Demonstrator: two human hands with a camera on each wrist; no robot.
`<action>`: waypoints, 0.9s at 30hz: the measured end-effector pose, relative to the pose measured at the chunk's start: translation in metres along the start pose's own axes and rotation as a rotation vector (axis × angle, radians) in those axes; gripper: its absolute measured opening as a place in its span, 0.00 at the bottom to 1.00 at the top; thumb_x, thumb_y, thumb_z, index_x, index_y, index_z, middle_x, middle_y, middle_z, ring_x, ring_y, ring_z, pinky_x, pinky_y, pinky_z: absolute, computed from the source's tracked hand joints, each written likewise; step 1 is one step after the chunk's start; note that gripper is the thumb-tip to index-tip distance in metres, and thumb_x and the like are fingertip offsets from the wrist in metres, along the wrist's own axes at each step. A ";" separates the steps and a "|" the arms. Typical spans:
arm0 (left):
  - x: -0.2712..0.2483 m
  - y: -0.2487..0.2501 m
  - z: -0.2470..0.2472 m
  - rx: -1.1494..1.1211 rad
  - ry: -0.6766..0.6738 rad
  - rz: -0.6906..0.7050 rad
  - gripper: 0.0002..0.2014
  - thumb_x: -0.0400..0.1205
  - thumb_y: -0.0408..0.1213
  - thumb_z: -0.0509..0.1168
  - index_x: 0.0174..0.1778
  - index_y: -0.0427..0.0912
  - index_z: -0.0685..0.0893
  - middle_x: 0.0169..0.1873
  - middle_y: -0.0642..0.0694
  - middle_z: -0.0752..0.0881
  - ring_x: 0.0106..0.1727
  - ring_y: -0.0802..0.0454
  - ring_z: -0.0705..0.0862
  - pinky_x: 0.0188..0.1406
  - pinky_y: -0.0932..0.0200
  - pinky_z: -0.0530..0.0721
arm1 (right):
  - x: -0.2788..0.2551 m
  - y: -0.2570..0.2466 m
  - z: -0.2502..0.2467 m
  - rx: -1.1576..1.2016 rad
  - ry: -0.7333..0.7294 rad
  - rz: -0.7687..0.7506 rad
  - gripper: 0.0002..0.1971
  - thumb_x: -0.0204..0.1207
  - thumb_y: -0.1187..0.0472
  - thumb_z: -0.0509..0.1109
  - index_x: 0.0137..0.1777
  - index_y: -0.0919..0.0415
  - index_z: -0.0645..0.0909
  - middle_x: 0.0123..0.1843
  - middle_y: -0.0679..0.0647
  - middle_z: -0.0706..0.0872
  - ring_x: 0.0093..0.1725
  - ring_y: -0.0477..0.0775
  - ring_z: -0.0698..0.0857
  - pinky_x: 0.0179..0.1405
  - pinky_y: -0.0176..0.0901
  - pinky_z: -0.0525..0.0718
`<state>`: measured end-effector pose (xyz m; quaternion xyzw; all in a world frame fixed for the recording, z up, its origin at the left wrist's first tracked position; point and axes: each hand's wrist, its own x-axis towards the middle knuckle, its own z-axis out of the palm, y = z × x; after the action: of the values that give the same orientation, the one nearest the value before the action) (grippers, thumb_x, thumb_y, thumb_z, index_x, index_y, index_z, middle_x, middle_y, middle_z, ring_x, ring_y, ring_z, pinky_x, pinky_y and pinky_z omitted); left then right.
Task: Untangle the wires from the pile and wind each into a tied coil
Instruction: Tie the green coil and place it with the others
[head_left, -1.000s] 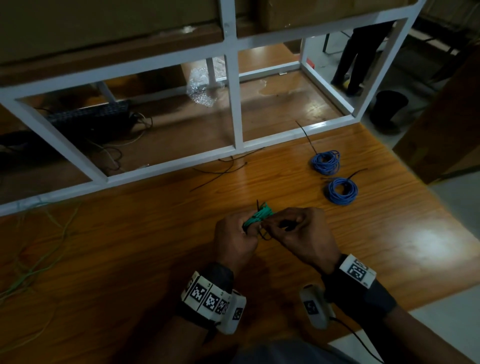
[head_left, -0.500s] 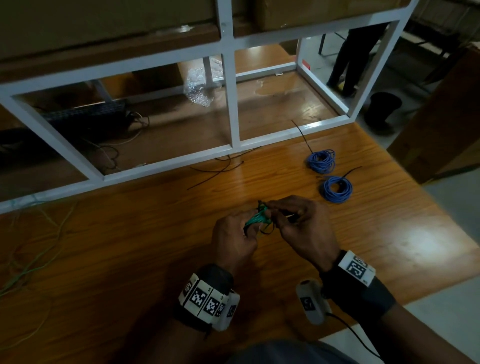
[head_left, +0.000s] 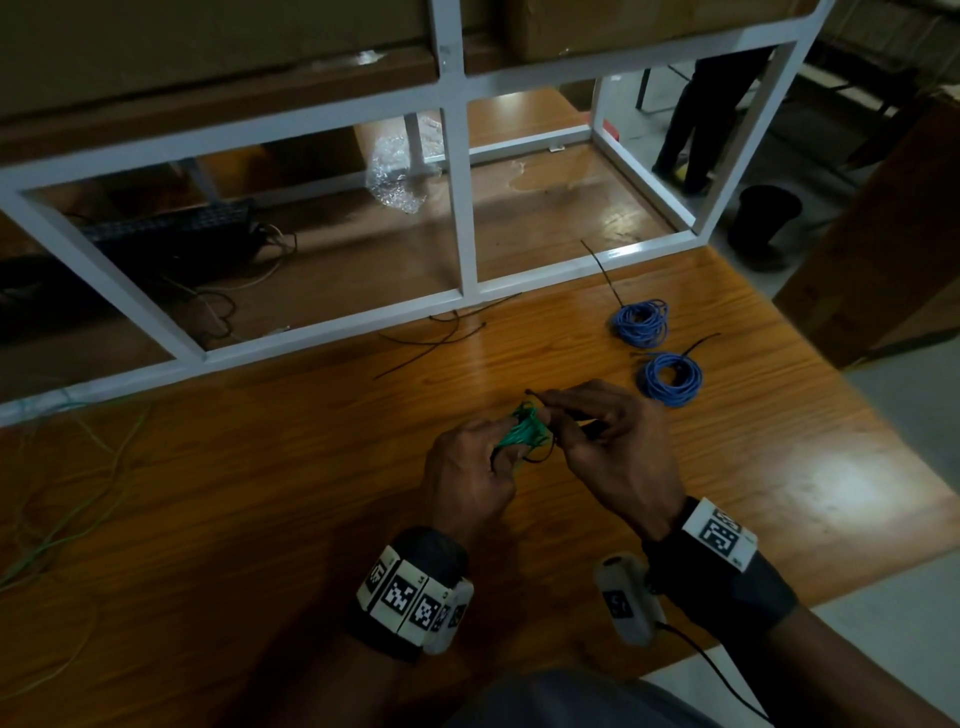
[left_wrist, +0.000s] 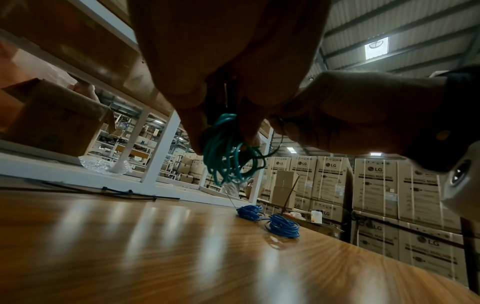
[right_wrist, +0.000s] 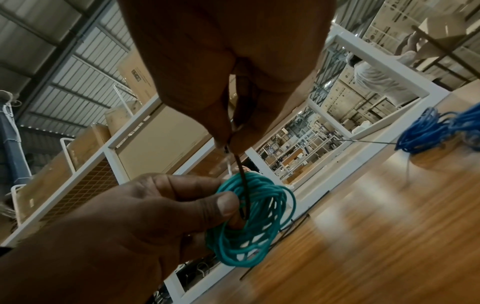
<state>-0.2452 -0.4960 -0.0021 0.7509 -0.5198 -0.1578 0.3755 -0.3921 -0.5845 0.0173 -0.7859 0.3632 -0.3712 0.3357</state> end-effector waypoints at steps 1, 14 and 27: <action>0.000 0.000 0.000 -0.003 0.001 0.001 0.15 0.79 0.34 0.72 0.61 0.42 0.89 0.55 0.42 0.90 0.53 0.45 0.88 0.47 0.49 0.89 | 0.000 -0.001 -0.001 -0.010 -0.003 -0.013 0.06 0.79 0.63 0.79 0.53 0.58 0.95 0.46 0.47 0.93 0.41 0.37 0.89 0.34 0.24 0.82; 0.004 0.000 -0.004 0.107 -0.038 0.052 0.16 0.81 0.35 0.70 0.65 0.42 0.88 0.58 0.43 0.89 0.55 0.46 0.88 0.49 0.61 0.83 | -0.001 0.005 0.003 -0.168 -0.148 -0.061 0.08 0.77 0.66 0.78 0.51 0.55 0.95 0.47 0.48 0.92 0.38 0.44 0.88 0.35 0.46 0.89; 0.002 -0.003 -0.009 0.108 -0.017 0.227 0.22 0.81 0.32 0.68 0.72 0.44 0.82 0.56 0.42 0.88 0.51 0.43 0.87 0.45 0.51 0.88 | -0.001 -0.003 -0.005 -0.038 -0.240 0.082 0.06 0.80 0.57 0.79 0.55 0.53 0.94 0.47 0.44 0.93 0.43 0.40 0.90 0.39 0.47 0.91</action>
<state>-0.2367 -0.4939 0.0023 0.7052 -0.6122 -0.0922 0.3455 -0.3955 -0.5832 0.0218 -0.8154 0.3593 -0.2533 0.3767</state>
